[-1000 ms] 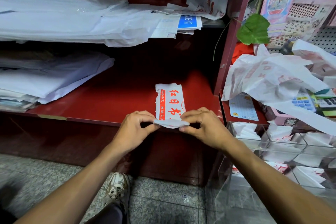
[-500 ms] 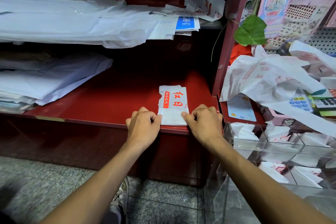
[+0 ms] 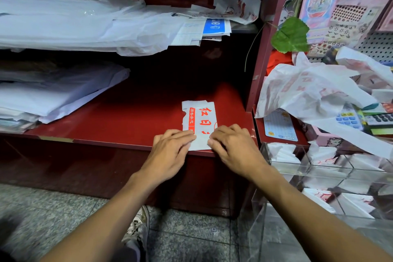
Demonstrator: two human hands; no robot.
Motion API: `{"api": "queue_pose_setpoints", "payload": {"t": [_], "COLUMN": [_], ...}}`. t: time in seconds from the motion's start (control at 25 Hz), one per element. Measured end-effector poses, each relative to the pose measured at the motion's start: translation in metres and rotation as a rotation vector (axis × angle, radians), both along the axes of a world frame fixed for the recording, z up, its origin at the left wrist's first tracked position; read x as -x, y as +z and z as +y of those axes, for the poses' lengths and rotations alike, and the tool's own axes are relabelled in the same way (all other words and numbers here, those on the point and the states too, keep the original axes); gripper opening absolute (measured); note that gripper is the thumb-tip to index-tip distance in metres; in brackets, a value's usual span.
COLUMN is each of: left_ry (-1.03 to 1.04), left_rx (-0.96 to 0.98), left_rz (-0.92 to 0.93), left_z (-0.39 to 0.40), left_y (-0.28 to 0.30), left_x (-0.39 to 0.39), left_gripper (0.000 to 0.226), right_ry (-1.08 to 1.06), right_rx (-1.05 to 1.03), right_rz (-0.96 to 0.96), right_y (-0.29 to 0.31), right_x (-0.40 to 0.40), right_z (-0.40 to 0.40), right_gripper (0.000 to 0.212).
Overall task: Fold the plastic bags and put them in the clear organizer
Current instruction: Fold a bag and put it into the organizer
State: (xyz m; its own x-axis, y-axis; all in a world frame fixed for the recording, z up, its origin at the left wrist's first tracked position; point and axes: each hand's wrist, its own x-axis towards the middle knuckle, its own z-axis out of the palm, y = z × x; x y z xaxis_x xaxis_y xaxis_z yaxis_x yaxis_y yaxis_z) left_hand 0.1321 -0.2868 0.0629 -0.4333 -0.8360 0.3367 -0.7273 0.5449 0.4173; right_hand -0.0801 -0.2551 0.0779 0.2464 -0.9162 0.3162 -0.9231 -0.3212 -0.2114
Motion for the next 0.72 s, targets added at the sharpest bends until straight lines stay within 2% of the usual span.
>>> {"api": "queue_pose_setpoints", "payload": {"t": [0.08, 0.16, 0.2, 0.32, 0.44, 0.6, 0.72], "left_ry": [-0.038, -0.058, -0.056, -0.018, 0.000, 0.100, 0.200], "left_rx": [-0.044, -0.036, -0.022, -0.067, -0.174, -0.235, -0.166], "left_rz": [-0.045, -0.025, 0.039, 0.257, 0.358, 0.502, 0.460], "left_z": [-0.001, -0.002, -0.003, -0.001, 0.000, 0.002, 0.004], "left_y": [-0.002, -0.005, -0.007, -0.001, 0.005, 0.009, 0.010], "left_x": [-0.008, -0.014, -0.015, -0.012, -0.009, 0.001, 0.006], "left_gripper": [0.057, 0.053, 0.045, 0.025, 0.006, 0.011, 0.028], "right_ry": [0.057, 0.088, 0.095, 0.099, 0.066, -0.091, -0.187], "right_rx": [-0.069, -0.098, -0.110, -0.152, -0.208, -0.212, -0.190], "right_rz": [0.050, 0.129, 0.082, -0.264, -0.476, -0.698, -0.704], "right_y": [0.001, -0.002, -0.002, -0.001, 0.000, 0.004, 0.005], "right_x": [0.009, 0.012, 0.012, 0.017, 0.019, 0.009, 0.000], "right_z": [0.001, 0.000, 0.000, -0.004, -0.006, -0.011, -0.013], "right_gripper": [0.054, 0.061, 0.056, 0.026, 0.011, 0.009, 0.018]}}
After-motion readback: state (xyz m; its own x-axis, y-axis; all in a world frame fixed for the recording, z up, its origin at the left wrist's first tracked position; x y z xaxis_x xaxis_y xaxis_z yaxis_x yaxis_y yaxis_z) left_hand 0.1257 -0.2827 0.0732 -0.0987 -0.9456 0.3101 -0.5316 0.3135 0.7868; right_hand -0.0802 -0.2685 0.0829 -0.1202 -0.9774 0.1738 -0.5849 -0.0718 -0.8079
